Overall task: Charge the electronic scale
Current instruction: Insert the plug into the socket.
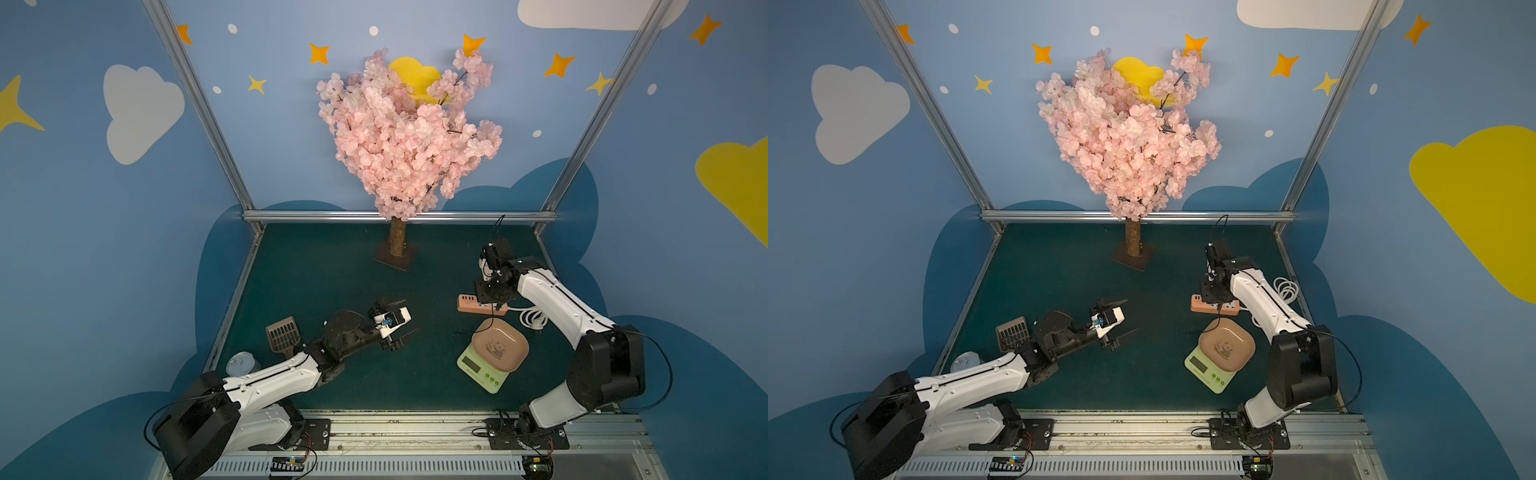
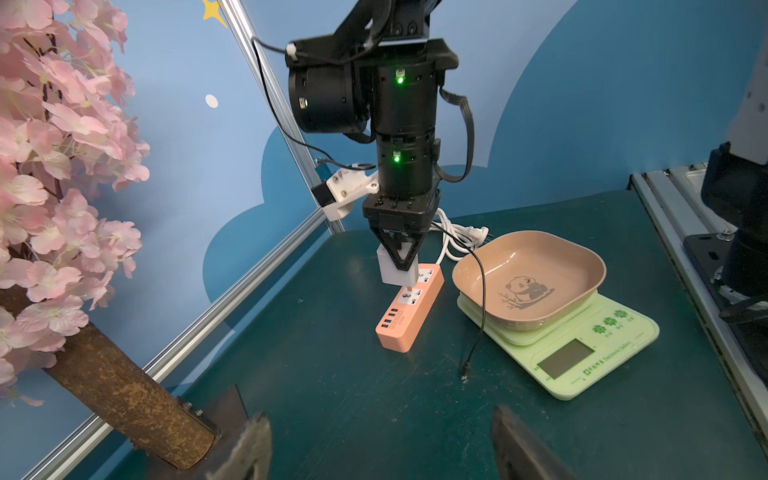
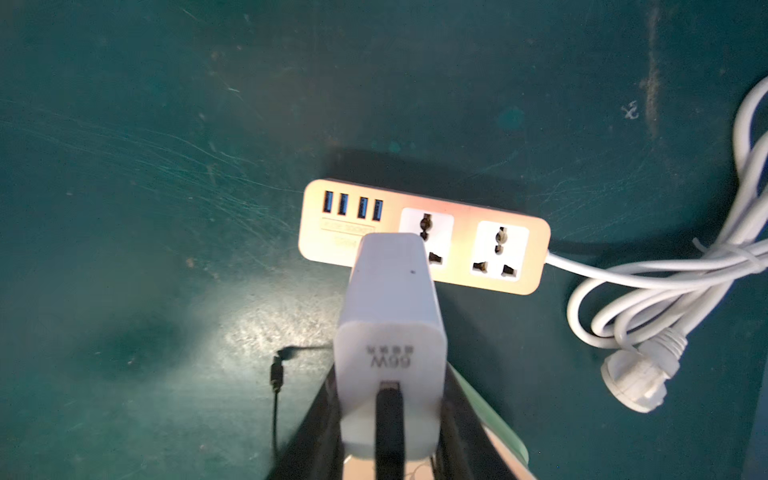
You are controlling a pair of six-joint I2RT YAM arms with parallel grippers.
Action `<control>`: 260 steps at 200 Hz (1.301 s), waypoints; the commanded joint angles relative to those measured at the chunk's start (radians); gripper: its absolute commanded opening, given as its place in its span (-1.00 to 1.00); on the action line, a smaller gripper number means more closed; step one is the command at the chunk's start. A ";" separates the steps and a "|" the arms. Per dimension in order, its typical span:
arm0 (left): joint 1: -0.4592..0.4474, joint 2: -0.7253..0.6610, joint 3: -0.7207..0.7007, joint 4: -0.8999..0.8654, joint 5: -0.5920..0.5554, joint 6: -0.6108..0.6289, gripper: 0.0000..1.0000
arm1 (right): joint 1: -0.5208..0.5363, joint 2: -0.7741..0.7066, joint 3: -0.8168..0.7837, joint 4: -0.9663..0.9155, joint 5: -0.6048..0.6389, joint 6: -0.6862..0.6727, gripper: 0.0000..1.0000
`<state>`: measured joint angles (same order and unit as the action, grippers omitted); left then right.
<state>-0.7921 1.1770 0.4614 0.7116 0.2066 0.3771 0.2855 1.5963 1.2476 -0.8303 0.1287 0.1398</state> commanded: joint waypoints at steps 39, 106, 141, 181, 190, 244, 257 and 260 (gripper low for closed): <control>0.000 -0.008 -0.034 0.048 0.054 -0.007 0.65 | -0.084 0.056 -0.021 0.051 -0.070 -0.057 -0.87; 0.000 -0.004 -0.035 0.051 0.064 -0.002 0.65 | -0.126 0.047 -0.036 0.086 -0.138 -0.024 -0.85; 0.001 -0.008 -0.037 0.051 0.062 0.000 0.65 | -0.136 0.056 -0.038 0.103 -0.169 -0.007 -0.86; 0.001 -0.023 -0.040 0.041 0.065 0.001 0.65 | -0.139 0.073 -0.041 0.110 -0.154 -0.007 -0.85; 0.001 -0.026 -0.040 0.042 0.065 0.000 0.65 | -0.140 0.073 -0.047 0.120 -0.156 -0.007 -0.85; 0.001 -0.026 -0.041 0.035 0.060 0.008 0.65 | -0.136 0.081 -0.040 0.101 -0.159 -0.021 -0.84; 0.000 -0.025 -0.041 0.035 0.059 0.009 0.66 | -0.134 0.074 -0.040 0.085 -0.145 -0.028 -0.84; 0.001 -0.025 -0.040 0.036 0.060 0.009 0.66 | -0.134 0.072 -0.040 0.080 -0.141 -0.029 -0.84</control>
<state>-0.7921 1.1645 0.4278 0.7349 0.2588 0.3779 0.1493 1.6573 1.2175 -0.7128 -0.0200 0.1226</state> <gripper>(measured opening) 0.827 0.310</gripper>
